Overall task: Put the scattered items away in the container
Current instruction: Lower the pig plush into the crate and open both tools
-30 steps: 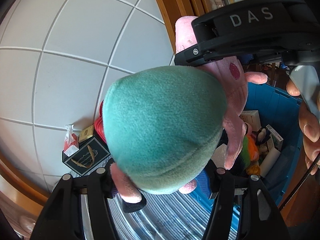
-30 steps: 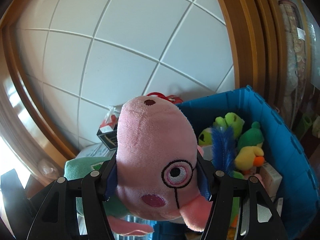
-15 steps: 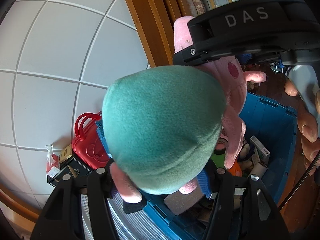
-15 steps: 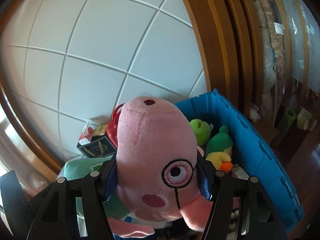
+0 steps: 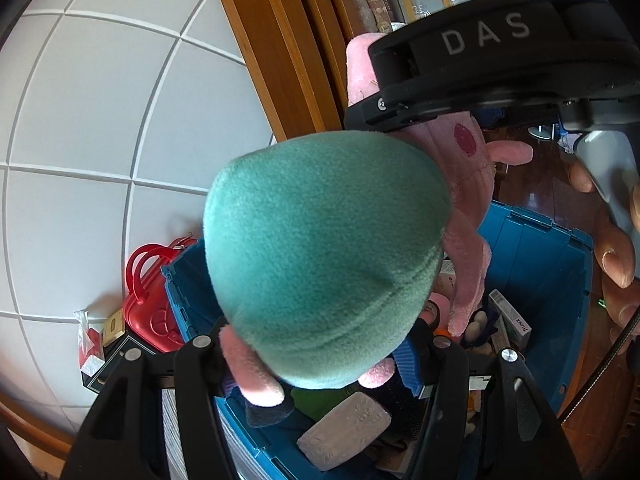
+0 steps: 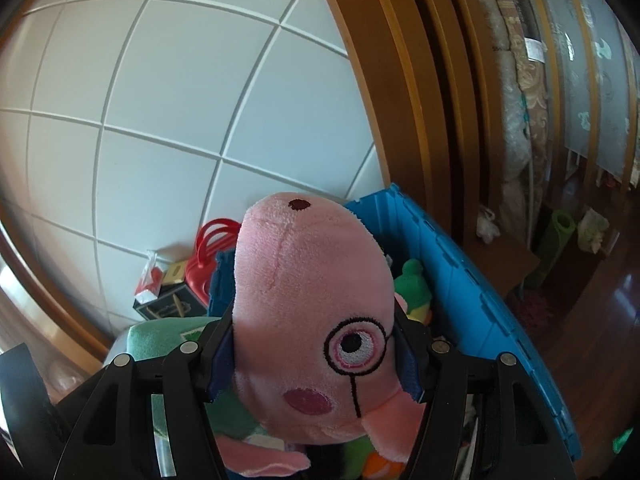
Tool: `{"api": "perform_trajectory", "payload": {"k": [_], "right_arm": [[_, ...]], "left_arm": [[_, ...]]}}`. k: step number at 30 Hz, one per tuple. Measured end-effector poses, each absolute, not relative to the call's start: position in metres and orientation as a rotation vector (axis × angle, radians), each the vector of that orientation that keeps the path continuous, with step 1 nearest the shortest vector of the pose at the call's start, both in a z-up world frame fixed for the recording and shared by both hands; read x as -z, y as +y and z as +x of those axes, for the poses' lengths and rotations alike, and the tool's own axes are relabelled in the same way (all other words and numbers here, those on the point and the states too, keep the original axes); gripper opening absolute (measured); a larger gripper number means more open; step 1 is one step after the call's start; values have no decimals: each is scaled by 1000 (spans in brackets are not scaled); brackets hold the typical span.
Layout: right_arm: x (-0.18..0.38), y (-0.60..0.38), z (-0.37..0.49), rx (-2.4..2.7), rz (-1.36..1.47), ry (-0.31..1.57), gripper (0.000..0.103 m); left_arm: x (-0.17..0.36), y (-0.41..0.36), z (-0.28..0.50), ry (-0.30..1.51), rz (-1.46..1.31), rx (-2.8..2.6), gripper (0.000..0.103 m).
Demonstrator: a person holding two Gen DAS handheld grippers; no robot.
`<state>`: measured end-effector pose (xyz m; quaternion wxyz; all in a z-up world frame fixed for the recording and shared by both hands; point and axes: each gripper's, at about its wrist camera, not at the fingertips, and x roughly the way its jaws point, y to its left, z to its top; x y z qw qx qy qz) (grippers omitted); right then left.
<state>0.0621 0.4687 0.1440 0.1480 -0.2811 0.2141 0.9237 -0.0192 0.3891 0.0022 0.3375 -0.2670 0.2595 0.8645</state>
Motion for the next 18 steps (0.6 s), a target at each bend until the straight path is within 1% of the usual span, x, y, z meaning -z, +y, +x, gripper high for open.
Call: {"api": "perform_trajectory", "payload": {"k": [15, 17, 18], "right_arm": [[-146, 485, 56, -2662, -806, 603, 67], [-146, 486, 54, -2666, -807, 595, 69], [-146, 487, 54, -2669, -808, 589, 74]], "left_arm": [[-5, 405, -26, 663, -693, -2260, 60], [-3, 406, -27, 653, -694, -2274, 62], [-2, 405, -28, 649, -698, -2292, 71]]}}
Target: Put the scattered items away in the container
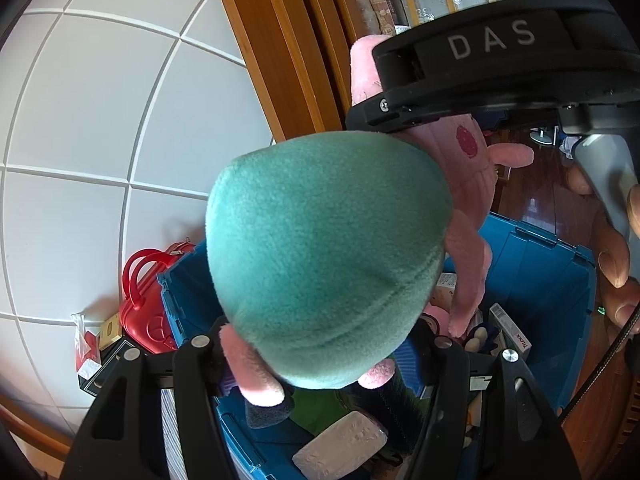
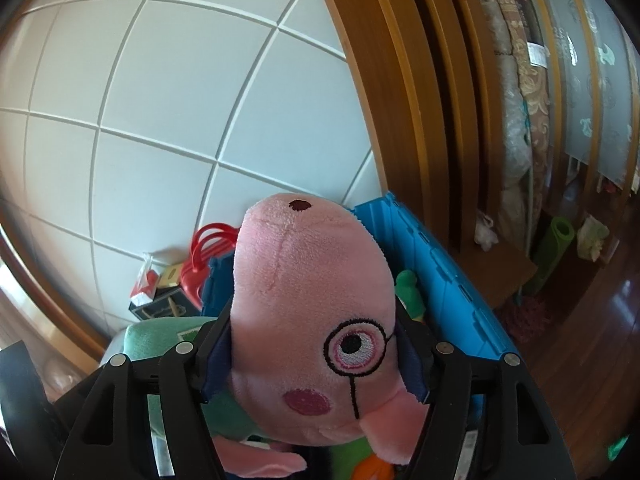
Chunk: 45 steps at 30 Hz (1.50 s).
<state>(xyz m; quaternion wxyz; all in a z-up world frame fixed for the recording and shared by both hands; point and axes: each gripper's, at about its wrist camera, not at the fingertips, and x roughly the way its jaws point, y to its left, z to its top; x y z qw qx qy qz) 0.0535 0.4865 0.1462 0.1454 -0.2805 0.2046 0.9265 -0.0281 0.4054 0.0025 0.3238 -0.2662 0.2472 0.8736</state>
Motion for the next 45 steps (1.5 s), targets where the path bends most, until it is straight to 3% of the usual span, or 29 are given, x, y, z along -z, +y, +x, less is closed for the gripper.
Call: {"api": "perform_trajectory", "payload": {"k": [1, 3, 4, 6, 22, 45], "right_arm": [[-147, 488, 53, -2669, -808, 591, 75], [-146, 492, 54, -2656, -797, 601, 103], [-147, 493, 56, -2652, -783, 601, 102], [-147, 494, 60, -2647, -768, 596, 102], [-143, 435, 78, -2681, -827, 534, 102], [-128, 223, 71, -2755, -1102, 362, 103]], "left_arm": [[-1, 406, -30, 649, -715, -2311, 81], [0, 403, -35, 643, -755, -2343, 92], [0, 400, -37, 630, -763, -2353, 99], [-2, 394, -38, 622, -763, -2379, 101], [-11, 319, -27, 458, -885, -2467, 101], [16, 80, -3, 338, -1113, -2742, 101]]}}
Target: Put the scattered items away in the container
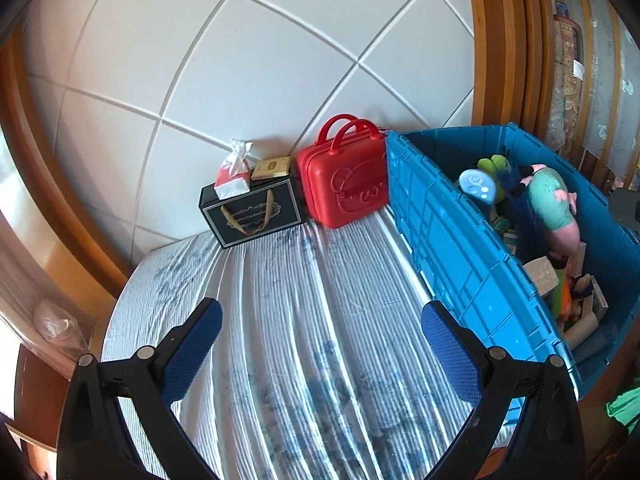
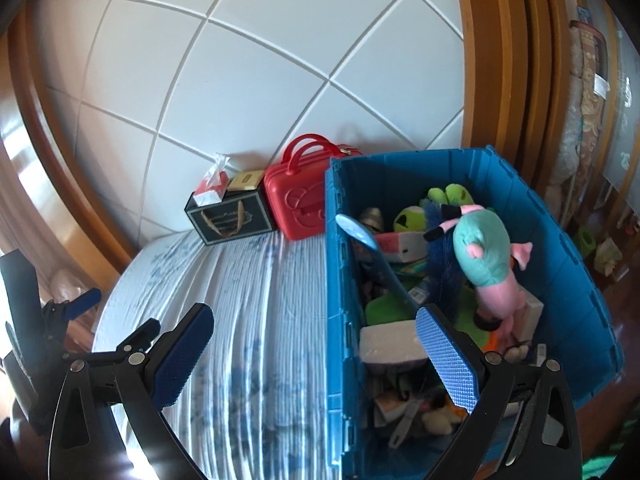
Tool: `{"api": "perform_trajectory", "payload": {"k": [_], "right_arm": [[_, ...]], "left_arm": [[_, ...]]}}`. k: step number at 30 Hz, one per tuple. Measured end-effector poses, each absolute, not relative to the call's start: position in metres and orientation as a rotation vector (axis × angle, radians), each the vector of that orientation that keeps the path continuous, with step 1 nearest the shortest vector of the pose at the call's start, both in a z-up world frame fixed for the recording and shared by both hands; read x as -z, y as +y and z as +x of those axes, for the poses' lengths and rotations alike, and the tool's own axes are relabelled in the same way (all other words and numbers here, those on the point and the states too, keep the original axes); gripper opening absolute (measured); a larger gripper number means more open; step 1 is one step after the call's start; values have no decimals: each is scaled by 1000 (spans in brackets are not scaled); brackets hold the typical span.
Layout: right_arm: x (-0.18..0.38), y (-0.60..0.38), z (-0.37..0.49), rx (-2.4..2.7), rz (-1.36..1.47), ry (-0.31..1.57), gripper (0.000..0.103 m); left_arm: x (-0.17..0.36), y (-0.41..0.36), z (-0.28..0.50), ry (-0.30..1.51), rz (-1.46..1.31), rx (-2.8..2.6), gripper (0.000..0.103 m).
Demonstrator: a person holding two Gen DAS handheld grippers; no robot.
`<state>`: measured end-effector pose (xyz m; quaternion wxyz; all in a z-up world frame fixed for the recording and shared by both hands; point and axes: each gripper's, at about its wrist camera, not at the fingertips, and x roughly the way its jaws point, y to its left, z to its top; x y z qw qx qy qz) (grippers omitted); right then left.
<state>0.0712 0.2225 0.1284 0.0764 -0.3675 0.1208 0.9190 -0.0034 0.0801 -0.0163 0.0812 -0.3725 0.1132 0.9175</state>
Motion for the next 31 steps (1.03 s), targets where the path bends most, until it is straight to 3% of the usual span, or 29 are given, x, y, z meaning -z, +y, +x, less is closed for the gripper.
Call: {"api": "perform_trajectory", "payload": {"k": [14, 31], "right_arm": [[-121, 171, 85, -2711, -1160, 288, 103], [-119, 164, 87, -2720, -1185, 278, 103]], "left_arm": [[20, 14, 11, 249, -1177, -2793, 101], [26, 6, 18, 201, -1200, -2800, 101]]}}
